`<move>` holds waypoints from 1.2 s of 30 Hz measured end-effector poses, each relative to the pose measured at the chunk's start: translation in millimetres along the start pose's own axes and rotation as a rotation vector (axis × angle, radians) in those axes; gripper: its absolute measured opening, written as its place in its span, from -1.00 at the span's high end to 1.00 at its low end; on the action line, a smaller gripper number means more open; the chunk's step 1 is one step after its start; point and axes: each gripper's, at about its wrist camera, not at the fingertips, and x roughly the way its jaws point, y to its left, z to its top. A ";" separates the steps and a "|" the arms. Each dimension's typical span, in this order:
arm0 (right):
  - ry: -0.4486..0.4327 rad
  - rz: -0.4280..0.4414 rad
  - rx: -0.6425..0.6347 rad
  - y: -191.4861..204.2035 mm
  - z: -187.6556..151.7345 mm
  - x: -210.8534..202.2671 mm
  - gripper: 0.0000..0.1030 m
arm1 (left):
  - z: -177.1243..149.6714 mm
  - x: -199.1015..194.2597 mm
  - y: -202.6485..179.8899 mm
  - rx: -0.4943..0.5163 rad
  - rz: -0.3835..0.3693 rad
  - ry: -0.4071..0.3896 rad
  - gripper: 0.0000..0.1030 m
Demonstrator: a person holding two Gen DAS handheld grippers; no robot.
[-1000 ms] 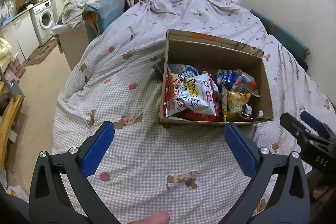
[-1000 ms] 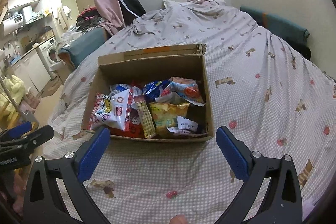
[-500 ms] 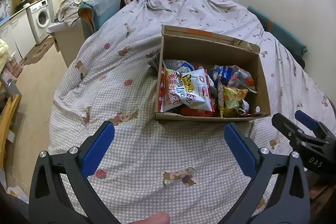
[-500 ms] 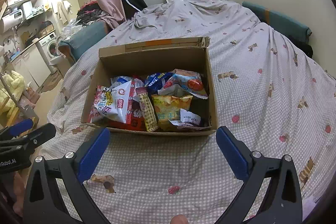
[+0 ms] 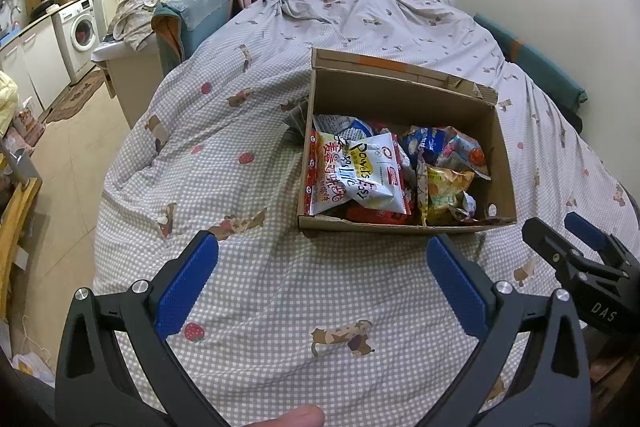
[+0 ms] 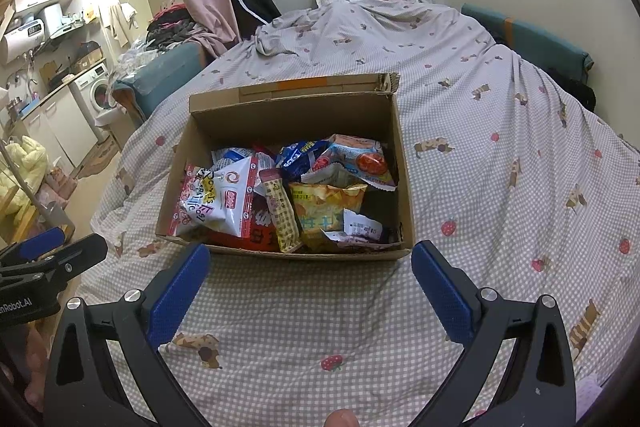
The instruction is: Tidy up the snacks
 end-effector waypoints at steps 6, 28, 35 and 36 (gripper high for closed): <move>-0.001 0.001 0.001 -0.2 0.0 -0.5 -1.00 | -0.1 -0.1 0.0 0.000 0.000 0.001 -1.00; -0.011 -0.004 0.017 -1.2 0.9 -6.5 -1.00 | -0.5 -0.6 0.3 -0.003 -0.001 0.006 -1.00; -0.012 -0.004 0.017 -1.2 0.8 -7.0 -1.00 | -1.1 0.0 0.1 -0.002 0.000 0.008 -1.00; -0.012 -0.004 0.018 -1.3 0.7 -6.9 -1.00 | -1.2 0.3 0.0 -0.001 0.000 0.008 -1.00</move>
